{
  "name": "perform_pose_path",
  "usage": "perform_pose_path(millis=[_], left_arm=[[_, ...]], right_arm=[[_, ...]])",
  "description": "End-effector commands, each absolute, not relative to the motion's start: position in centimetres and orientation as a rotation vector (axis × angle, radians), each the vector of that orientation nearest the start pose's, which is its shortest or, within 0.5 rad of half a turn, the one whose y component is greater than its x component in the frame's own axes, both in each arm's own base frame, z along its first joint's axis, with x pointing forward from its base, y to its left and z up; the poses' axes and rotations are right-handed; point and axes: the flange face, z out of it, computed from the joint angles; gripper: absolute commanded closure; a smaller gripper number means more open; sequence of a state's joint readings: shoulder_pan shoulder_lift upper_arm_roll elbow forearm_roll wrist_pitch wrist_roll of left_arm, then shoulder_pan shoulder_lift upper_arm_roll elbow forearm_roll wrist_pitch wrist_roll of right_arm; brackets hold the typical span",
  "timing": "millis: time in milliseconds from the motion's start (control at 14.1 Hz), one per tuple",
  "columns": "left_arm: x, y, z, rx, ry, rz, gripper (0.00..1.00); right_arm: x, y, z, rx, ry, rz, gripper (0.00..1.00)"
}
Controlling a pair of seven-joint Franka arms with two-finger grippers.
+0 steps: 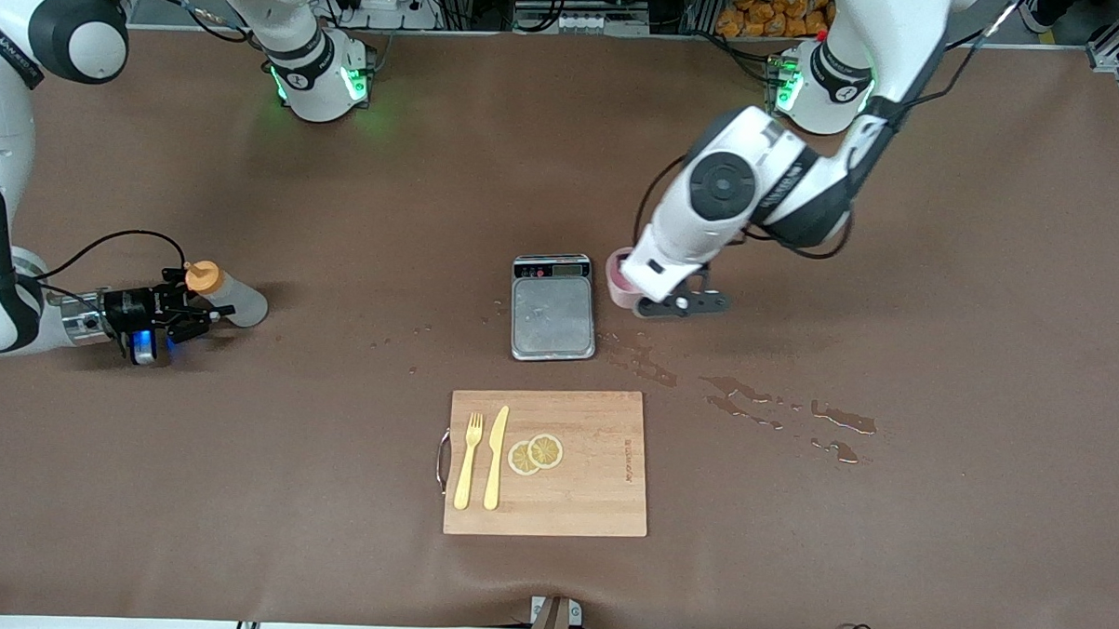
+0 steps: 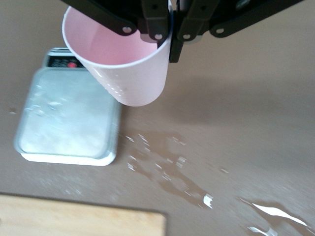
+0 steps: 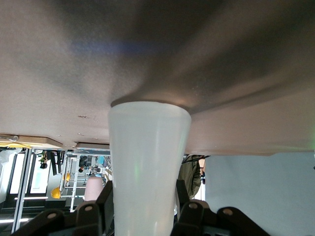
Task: Add sauce to pink cup with both arms
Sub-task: 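Lower the pink cup onto the silver scale and open the left gripper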
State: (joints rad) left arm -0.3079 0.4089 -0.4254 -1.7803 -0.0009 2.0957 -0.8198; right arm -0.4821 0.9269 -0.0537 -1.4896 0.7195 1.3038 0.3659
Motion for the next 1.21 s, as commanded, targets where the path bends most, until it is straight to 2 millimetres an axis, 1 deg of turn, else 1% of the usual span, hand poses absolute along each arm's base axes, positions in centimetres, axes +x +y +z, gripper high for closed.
perform_pose_path(millis=[0,142,213,285,356,498,640,711,782,925,1067,1138], left_arm=[[49.8,-45.8,32.1,-3.207,-0.251,0.293,1.00],[50.3,-47.8,31.4,-3.223,-0.283,0.301,1.00],[50.5,-48.5,30.9,-3.229,-0.290,0.305,1.00],[50.6,-49.1,30.0,-3.225,-0.291,0.299,1.00],[51.1,-49.3,29.3,-3.218,-0.312,0.281,1.00],[51.1,-50.2,28.3,-3.228,-0.323,0.231,1.00],[51.4,-50.5,27.4,-3.258,-0.327,0.211,1.00],[51.3,-50.7,27.1,-3.266,-0.323,0.208,1.00],[50.5,-51.6,27.0,-3.271,-0.295,0.205,1.00],[50.3,-51.8,26.4,-3.262,-0.289,0.199,1.00],[50.1,-52.0,26.0,-3.251,-0.280,0.188,1.00],[49.8,-52.1,25.5,-3.244,-0.269,0.194,1.00]], right_arm=[[54.6,-22.1,11.7,-1.738,1.133,1.213,0.64],[54.7,-22.0,12.0,-1.734,1.135,1.227,0.64],[54.8,-21.9,12.5,-1.732,1.133,1.236,0.64],[55.0,-21.7,13.1,-1.730,1.135,1.253,0.64],[55.2,-21.4,13.7,-1.730,1.144,1.265,0.64],[56.6,-20.4,15.9,-1.747,1.203,1.306,0.63],[58.4,-18.7,18.8,-1.772,1.280,1.354,0.63],[59.2,-17.7,19.8,-1.783,1.301,1.383,0.63],[60.0,-16.7,20.8,-1.793,1.330,1.413,0.63],[61.4,-15.0,22.8,-1.833,1.377,1.450,0.61],[62.6,-13.2,24.5,-1.894,1.464,1.477,0.61],[63.1,-12.1,25.9,-1.936,1.501,1.479,0.61]])
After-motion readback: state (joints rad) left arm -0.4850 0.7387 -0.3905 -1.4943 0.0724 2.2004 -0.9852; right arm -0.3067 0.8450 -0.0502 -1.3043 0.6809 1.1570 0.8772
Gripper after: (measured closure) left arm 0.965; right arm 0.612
